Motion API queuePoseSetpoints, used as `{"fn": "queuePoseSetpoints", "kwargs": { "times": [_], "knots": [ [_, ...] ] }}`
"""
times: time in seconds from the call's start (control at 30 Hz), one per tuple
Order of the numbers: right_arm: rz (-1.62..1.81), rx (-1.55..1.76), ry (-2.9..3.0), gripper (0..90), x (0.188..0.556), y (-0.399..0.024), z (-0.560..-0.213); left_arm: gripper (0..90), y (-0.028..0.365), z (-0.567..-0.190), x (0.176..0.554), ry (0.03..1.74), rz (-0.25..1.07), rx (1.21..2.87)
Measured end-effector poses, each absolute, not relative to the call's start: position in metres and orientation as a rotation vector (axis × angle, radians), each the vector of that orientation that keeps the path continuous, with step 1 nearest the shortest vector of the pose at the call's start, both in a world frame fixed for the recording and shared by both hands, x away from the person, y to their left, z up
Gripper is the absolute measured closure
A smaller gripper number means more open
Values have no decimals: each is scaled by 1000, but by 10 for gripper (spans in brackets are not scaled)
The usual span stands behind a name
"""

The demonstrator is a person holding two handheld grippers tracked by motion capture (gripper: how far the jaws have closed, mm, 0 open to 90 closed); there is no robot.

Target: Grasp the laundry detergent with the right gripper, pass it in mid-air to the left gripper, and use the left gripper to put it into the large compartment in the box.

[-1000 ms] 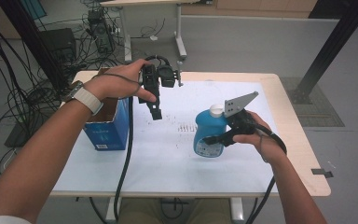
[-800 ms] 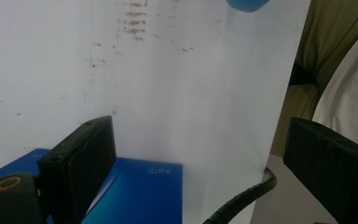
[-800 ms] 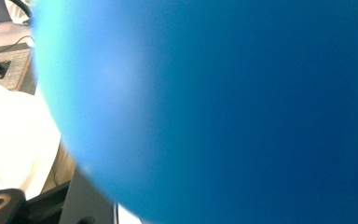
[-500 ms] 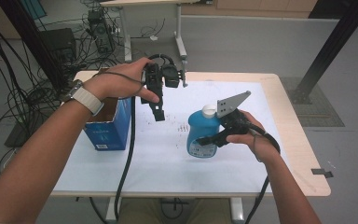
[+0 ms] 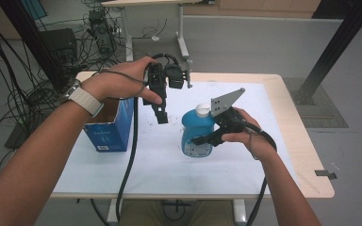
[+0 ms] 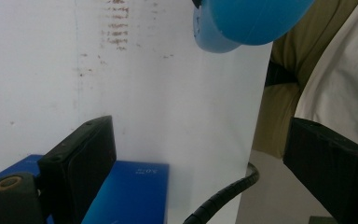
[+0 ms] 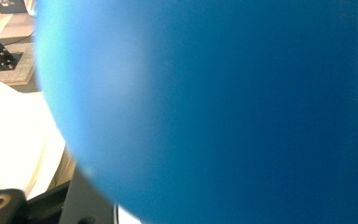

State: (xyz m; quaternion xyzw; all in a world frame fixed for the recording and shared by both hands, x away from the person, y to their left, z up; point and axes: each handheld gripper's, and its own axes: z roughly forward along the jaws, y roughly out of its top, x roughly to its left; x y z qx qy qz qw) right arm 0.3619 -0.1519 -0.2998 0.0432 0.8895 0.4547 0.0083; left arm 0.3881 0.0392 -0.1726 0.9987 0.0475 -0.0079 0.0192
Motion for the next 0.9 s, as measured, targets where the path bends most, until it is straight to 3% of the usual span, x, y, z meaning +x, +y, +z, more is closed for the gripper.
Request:
{"fn": "queuePoseSetpoints", "kwargs": {
  "times": [0.9],
  "knots": [
    [1375,2,2819,440,374,-109,-287,97,37,-164,381,110,-39,3082]
  ]
}}
